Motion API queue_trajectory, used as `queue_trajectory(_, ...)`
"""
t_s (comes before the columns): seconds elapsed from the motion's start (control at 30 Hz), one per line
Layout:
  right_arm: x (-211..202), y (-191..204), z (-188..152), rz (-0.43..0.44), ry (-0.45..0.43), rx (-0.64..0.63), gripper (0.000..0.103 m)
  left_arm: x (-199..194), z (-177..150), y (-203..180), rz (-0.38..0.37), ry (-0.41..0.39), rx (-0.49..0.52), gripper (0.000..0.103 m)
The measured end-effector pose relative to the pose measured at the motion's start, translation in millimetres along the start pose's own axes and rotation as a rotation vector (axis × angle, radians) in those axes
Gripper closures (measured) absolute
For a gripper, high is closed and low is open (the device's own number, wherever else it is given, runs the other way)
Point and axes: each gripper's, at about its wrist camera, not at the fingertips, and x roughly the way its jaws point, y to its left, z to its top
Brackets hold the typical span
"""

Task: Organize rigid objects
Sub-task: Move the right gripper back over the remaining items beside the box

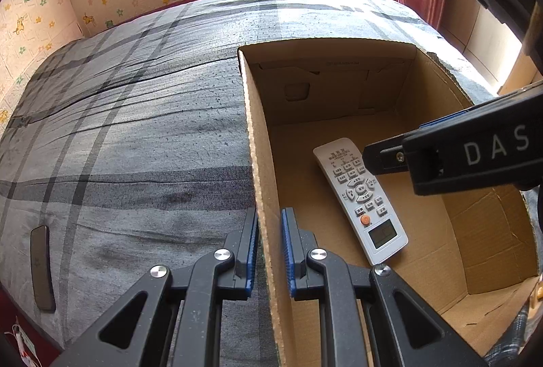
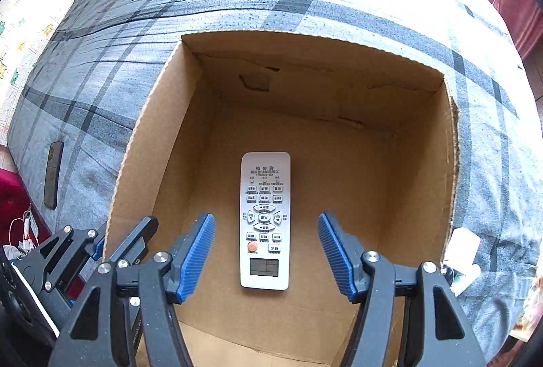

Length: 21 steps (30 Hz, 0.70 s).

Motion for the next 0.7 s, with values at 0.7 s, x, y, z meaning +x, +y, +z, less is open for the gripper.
queue_trajectory(0.7, -102.6, -63.8, -14.4, -0.050, -0.160, 0.061, 0.000, -1.1, 0.2, -3.5, 0.015, 0.003, 0.010, 0.088)
